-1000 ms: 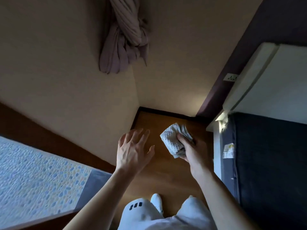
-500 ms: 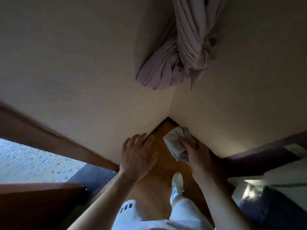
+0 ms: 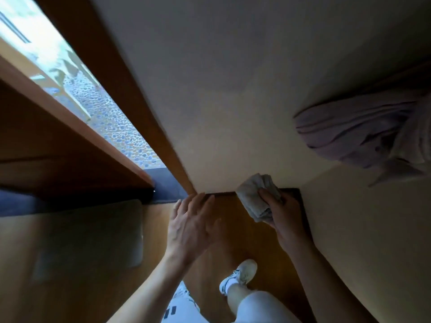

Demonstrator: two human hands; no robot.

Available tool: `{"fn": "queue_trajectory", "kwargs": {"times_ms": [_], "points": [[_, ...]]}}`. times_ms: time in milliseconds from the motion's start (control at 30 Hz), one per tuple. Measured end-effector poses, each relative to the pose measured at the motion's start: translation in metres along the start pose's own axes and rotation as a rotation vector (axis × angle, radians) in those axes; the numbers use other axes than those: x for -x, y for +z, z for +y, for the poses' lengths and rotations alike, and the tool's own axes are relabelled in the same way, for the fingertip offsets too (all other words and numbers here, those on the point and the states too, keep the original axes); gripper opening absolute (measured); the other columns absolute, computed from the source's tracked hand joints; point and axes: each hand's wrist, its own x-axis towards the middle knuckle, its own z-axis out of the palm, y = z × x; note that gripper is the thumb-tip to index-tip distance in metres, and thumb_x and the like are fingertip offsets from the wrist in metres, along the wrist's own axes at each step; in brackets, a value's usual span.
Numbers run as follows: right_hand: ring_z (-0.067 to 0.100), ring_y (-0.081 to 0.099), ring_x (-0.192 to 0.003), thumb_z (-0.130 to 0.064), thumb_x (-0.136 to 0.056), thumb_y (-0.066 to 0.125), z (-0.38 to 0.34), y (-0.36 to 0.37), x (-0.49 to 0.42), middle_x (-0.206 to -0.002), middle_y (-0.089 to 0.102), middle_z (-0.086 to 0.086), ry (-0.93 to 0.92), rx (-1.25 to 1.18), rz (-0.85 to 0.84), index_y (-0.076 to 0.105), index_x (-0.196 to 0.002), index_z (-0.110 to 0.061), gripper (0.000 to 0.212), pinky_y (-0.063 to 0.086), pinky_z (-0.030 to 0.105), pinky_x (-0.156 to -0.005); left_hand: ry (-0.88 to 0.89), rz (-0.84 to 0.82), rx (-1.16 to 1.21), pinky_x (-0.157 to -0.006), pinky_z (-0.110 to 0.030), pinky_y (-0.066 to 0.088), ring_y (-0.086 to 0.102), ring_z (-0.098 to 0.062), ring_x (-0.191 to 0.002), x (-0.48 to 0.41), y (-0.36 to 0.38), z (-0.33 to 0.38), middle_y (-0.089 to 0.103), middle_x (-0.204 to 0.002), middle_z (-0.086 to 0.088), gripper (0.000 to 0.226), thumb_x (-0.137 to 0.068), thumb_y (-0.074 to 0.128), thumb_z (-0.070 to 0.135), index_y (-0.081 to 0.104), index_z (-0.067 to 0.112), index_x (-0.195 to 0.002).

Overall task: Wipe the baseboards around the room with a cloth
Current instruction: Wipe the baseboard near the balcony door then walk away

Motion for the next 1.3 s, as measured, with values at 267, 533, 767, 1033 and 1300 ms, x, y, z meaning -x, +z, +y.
{"fn": "queue_trajectory", "kwargs": {"times_ms": [267,533,767,1033,1300], "points": [[0.02,0.074,-0.088,-0.026,-0.082,0.078,0.04,0.059,-0.027,-0.103,0.075,0.007,0.034,0.096,-0.085,0.071,-0.113,-0.018,0.033,0.058,0.034,-0.065,-0.129,0.023,0.019,-0.111,-0.05,0.038,0.051,-0.025,-0.132,0.041,0.028,-0.072,0.058,-0.141,-0.002,0.06,-0.088,0.048,0.057,0.058,0.028,-0.14],[0.021,0.074,-0.09,-0.03,-0.08,0.078,0.144,0.08,-0.138,-0.103,0.075,0.008,-0.004,0.258,-0.178,0.069,-0.118,-0.013,0.043,0.057,0.031,-0.062,-0.17,-0.071,0.005,-0.111,-0.048,0.038,0.05,-0.023,-0.133,0.027,0.179,-0.138,0.056,-0.144,-0.001,0.06,-0.09,0.047,0.062,0.054,0.033,-0.143],[0.018,0.073,-0.09,-0.021,-0.079,0.08,0.303,0.08,-0.292,-0.092,0.077,0.002,-0.073,0.525,-0.341,0.075,-0.096,-0.018,0.018,0.059,0.03,-0.071,-0.195,-0.127,0.027,-0.118,-0.047,0.03,0.037,-0.022,-0.146,-0.017,0.393,-0.175,0.041,-0.158,-0.001,0.063,-0.095,0.036,0.064,0.044,0.035,-0.151],[0.008,0.07,-0.089,-0.034,-0.079,0.081,0.498,0.073,-0.468,-0.093,0.074,-0.005,-0.217,0.868,-0.51,0.075,-0.098,-0.022,0.024,0.058,0.039,-0.081,-0.242,-0.191,0.012,-0.125,-0.044,0.013,0.014,-0.017,-0.154,-0.053,0.641,-0.235,0.019,-0.167,0.004,0.068,-0.095,0.017,0.068,0.025,0.041,-0.157],[-0.011,0.062,-0.077,-0.035,-0.08,0.079,0.626,0.093,-0.565,-0.082,0.065,-0.021,-0.588,1.014,-0.504,0.072,-0.094,-0.021,0.021,0.045,0.006,-0.059,-0.204,-0.142,-0.011,-0.123,-0.045,0.019,0.019,-0.019,-0.153,-0.079,0.789,-0.291,0.02,-0.167,0.002,0.065,-0.095,0.038,0.064,0.03,0.04,-0.156]]}}
